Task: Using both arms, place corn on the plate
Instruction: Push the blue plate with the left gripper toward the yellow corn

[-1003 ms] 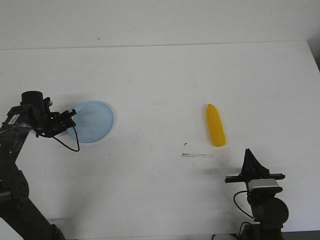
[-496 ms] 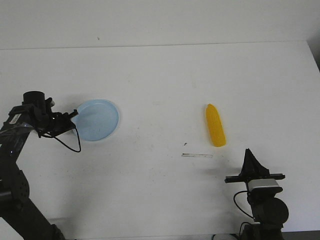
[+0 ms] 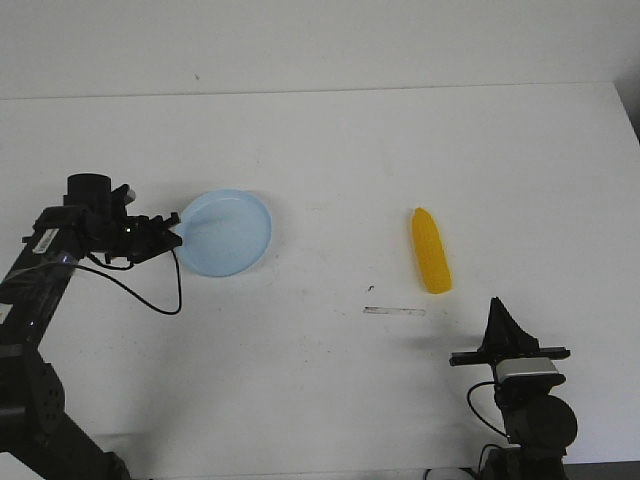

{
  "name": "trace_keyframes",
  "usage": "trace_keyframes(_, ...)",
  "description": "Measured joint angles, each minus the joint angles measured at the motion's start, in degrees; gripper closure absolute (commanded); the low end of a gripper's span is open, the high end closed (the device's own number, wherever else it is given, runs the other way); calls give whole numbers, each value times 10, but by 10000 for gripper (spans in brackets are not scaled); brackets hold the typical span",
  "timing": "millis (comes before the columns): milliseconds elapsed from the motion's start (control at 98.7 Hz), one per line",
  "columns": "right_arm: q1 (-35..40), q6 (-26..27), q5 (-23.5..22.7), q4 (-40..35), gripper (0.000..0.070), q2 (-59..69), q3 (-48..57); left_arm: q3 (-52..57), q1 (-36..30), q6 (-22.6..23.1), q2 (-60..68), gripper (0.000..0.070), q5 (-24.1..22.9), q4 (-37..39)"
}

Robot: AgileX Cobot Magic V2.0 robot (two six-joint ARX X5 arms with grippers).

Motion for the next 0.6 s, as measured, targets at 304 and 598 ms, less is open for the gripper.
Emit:
trace_keyframes(304, 0, 0, 0, 0, 687, 0, 0, 0, -119, -2, 0, 700, 0, -19)
trace_keyframes(598, 0, 0, 0, 0, 687, 0, 0, -20, -191, -2, 0, 700, 0, -6)
